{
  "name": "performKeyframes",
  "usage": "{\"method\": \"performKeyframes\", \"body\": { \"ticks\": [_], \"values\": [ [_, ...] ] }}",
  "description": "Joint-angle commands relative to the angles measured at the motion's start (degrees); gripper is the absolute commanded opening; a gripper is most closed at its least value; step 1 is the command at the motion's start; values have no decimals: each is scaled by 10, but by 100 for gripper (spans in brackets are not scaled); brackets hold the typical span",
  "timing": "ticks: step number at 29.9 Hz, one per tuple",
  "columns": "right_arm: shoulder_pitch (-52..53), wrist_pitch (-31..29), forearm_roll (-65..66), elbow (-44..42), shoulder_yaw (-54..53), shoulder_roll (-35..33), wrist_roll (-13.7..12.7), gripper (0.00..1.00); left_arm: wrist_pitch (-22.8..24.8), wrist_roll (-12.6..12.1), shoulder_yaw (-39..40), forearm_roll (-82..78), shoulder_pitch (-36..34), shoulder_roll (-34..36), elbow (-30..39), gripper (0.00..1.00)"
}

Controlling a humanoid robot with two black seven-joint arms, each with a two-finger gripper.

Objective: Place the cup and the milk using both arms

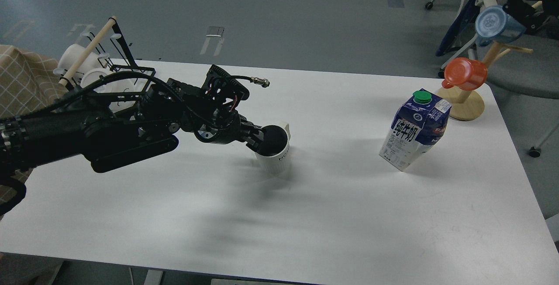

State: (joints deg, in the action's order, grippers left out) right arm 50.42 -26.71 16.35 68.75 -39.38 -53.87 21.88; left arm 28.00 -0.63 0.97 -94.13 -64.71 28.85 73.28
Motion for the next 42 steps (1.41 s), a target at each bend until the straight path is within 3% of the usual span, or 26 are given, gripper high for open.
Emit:
{"method": "performKeyframes", "body": {
  "ticks": [1,4,6,10,12,14,16,22,30,35,38,40,42],
  "values": [
    [-2,0,0,1,0,0,0,100,0,-1,1,0,7,-2,-2,0],
    [-2,0,0,1,0,-1,0,100,0,-1,1,1,8,-2,-2,1],
    [-2,0,0,1,-1,-1,0,100,0,0,1,1,9,-1,-2,13],
    [-2,0,0,0,0,-2,0,100,0,-1,1,3,9,-1,-2,20],
    [-2,0,0,1,0,-2,0,100,0,0,2,8,8,-1,-2,33],
    [-2,0,0,0,0,-2,0,100,0,1,2,10,6,-1,-2,62],
    [-2,0,0,1,-1,-2,0,100,0,1,4,11,4,0,-2,75],
    [-7,-2,0,0,0,-13,0,100,0,3,13,24,-4,9,7,94],
    [-10,-5,1,0,-1,-34,1,100,0,5,34,148,-83,87,30,98],
    [-10,-5,74,0,-2,-65,9,100,0,3,134,263,-92,158,18,98],
    [-11,-5,163,2,-2,-87,25,100,0,5,188,307,-77,181,14,98],
    [-13,-1,260,4,-2,-112,56,100,0,2,228,357,-53,197,13,98],
    [-13,2,304,8,-2,-127,61,100,0,0,249,387,-45,204,11,98]
  ]
}}
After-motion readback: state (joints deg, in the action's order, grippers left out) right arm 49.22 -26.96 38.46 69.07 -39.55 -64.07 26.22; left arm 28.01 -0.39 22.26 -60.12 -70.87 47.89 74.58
